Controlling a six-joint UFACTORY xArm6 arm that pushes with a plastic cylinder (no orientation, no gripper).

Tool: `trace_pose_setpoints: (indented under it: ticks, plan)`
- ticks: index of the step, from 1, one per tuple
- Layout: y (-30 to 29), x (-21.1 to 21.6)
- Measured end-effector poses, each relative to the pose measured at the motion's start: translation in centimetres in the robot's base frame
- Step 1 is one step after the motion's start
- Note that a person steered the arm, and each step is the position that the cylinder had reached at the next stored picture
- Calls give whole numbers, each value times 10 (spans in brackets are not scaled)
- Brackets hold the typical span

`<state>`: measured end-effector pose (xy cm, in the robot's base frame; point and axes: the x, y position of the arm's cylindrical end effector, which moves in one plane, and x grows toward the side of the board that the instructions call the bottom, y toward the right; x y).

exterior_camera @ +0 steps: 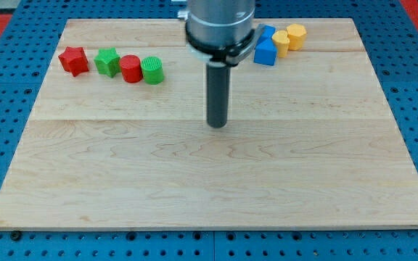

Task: Separate the green star from the red star

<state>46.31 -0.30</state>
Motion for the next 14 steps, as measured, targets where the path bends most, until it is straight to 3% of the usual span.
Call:
trace_pose_setpoints:
  ticks: [1, 4, 6, 7, 9, 11, 13, 14]
  plan:
    - [-38, 12]
    - [-171, -46]
    - [-300, -131]
    - [-299, -141]
    - [-234, -150]
    - [-131, -147]
    - [-125, -166]
    - [-79, -172]
